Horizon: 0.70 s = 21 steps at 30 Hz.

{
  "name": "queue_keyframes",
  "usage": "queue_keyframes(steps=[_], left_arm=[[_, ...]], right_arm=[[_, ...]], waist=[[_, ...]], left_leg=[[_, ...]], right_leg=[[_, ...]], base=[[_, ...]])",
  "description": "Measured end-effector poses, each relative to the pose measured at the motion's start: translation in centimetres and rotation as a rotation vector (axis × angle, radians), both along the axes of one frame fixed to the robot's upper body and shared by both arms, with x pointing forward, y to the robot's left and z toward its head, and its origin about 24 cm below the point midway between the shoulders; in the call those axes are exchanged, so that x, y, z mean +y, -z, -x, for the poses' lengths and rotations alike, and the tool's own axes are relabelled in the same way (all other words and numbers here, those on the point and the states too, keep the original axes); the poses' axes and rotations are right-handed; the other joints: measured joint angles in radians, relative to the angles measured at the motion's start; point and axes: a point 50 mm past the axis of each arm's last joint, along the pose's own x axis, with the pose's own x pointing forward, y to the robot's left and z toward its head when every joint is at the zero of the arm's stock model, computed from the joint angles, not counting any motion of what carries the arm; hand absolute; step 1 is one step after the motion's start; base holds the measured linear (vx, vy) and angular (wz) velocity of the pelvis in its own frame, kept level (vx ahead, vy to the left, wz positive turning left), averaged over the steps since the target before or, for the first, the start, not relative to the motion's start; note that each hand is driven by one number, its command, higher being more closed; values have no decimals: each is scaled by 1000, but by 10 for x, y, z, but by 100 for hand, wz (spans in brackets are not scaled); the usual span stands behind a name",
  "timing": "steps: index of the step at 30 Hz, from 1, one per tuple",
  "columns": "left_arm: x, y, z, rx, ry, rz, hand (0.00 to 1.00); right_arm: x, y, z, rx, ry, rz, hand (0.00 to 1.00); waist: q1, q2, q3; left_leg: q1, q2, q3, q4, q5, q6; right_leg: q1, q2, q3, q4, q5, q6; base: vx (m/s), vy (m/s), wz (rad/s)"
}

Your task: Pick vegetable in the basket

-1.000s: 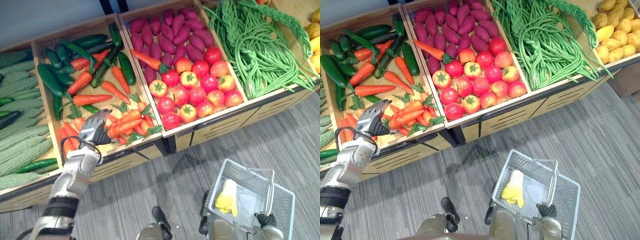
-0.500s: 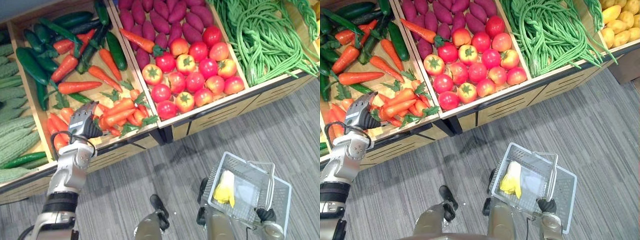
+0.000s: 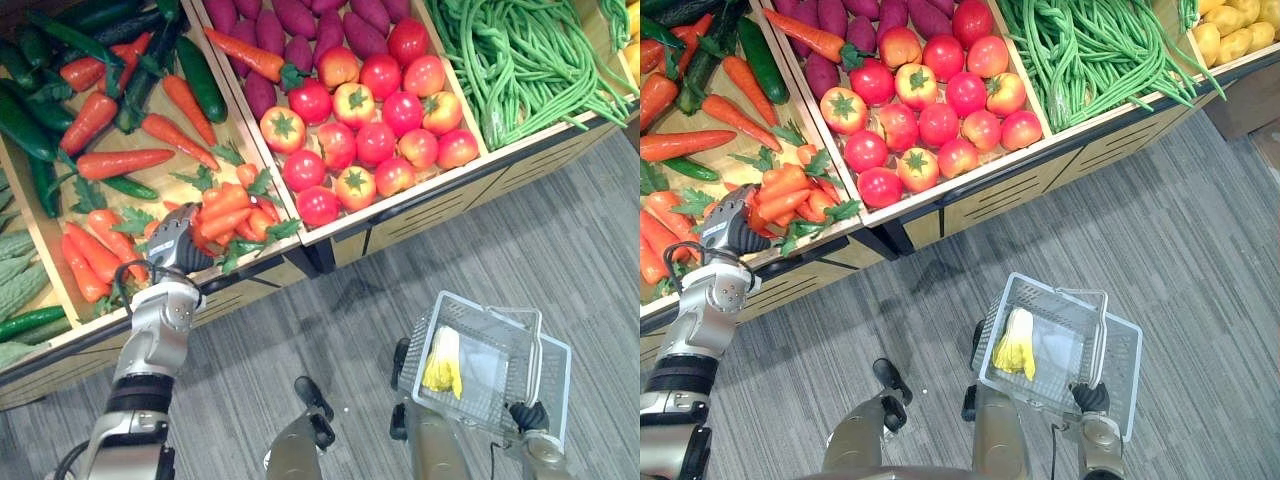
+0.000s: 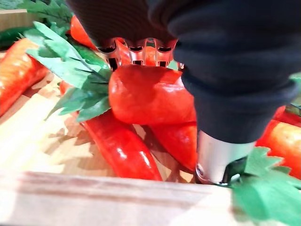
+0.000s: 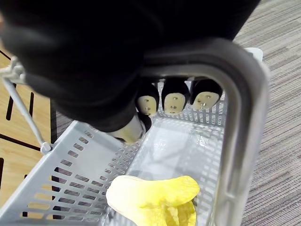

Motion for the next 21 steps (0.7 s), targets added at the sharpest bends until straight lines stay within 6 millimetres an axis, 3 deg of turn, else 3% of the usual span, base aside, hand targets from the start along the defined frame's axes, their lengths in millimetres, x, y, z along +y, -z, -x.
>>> queue_keyframes(steps=[9, 21], left_arm=[[-7, -3, -7, -32, 10, -3, 100], [-8, -1, -8, -21, 11, -9, 100]], right_arm=[[3, -2, -5, -13, -30, 10, 100], [4, 1, -1, 6, -28, 3, 100]], waist=[[1, 0, 1], [0, 0, 2]], left_leg=[[-3, 24, 22, 5, 1, 2], [16, 30, 8, 21, 7, 3]], right_leg=[[-18, 20, 9, -1, 59, 3], [17, 20, 11, -3, 59, 2]], base=[[32, 31, -8], [44, 40, 2]])
